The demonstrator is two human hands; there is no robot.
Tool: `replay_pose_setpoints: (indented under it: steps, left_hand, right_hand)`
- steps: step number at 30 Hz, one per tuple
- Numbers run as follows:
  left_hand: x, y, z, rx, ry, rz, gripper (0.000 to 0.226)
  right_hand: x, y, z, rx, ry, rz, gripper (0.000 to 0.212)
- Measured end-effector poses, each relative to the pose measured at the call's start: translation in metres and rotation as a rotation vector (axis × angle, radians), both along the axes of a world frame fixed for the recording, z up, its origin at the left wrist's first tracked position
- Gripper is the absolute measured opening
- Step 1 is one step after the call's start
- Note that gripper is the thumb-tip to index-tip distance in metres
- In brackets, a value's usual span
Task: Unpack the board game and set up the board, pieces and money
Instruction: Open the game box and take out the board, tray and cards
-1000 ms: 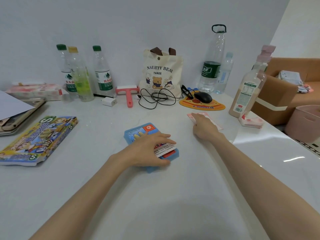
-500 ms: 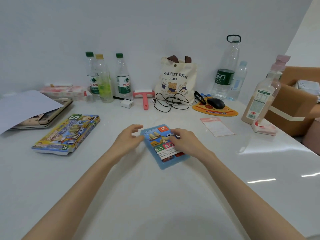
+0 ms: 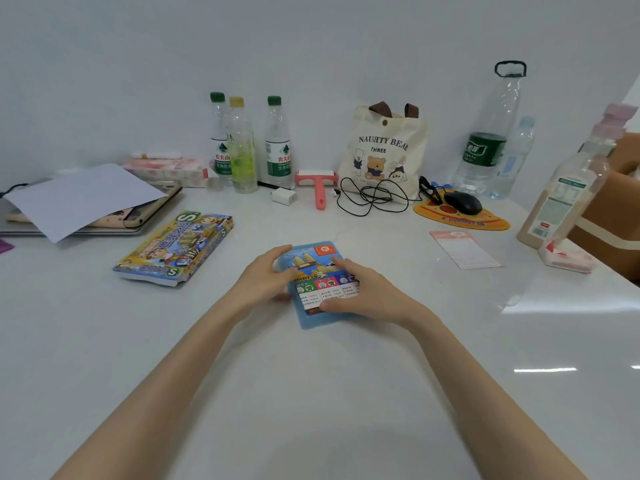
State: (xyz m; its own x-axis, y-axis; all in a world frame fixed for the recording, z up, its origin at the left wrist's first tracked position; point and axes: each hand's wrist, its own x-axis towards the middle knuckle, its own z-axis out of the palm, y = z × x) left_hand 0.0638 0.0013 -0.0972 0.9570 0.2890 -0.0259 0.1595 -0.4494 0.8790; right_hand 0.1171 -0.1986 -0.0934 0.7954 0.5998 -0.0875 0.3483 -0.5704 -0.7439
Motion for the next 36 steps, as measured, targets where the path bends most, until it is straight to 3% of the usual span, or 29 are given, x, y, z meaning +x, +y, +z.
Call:
replay_pose_setpoints:
  steps: [6, 10, 13, 15, 18, 22, 26, 30, 36]
  left_hand:
    - [0.007, -0.007, -0.001, 0.015, -0.021, 0.015, 0.046]
    - [0.007, -0.006, -0.007, -0.057, -0.061, 0.043, 0.047]
    - [0.008, -0.003, -0.013, -0.159, -0.076, 0.063, 0.043]
    - [0.007, -0.006, -0.009, -0.238, -0.098, 0.066, 0.023]
    - [0.004, -0.008, -0.005, -0.309, -0.120, 0.091, 0.032]
    - [-0.001, -0.006, -0.001, -0.296, -0.207, 0.124, 0.034]
    - [-0.005, -0.010, 0.003, -0.350, -0.239, 0.052, 0.040]
    - [-0.001, -0.013, -0.002, -0.222, -0.216, -0.033, 0.047]
    - [0.013, -0.016, -0.026, 0.235, -0.201, -0.127, 0.049]
  right_hand:
    - [-0.001, -0.004, 0.003, -0.167, -0.289, 0.075, 0.065]
    - [0.000, -0.002, 0.004, -0.380, -0.505, 0.029, 0.043]
    - [-0.001, -0.004, 0.002, -0.409, -0.674, 0.024, 0.036]
    - [0.000, -0.007, -0.004, -0.366, -0.665, 0.021, 0.035]
    - [0.005, -0.011, -0.005, -0.183, -0.582, -0.094, 0.031]
    - [0.009, -0.016, 0.006, 0.271, -0.509, -0.321, 0.021]
    - [0.010, -0.017, 0.018, 0.525, -0.348, -0.379, 0.017]
    - [0.014, -0.016, 0.027, 0.527, -0.363, -0.368, 0.016]
    - [0.012, -0.014, 0.030, 0.395, -0.380, -0.287, 0.018]
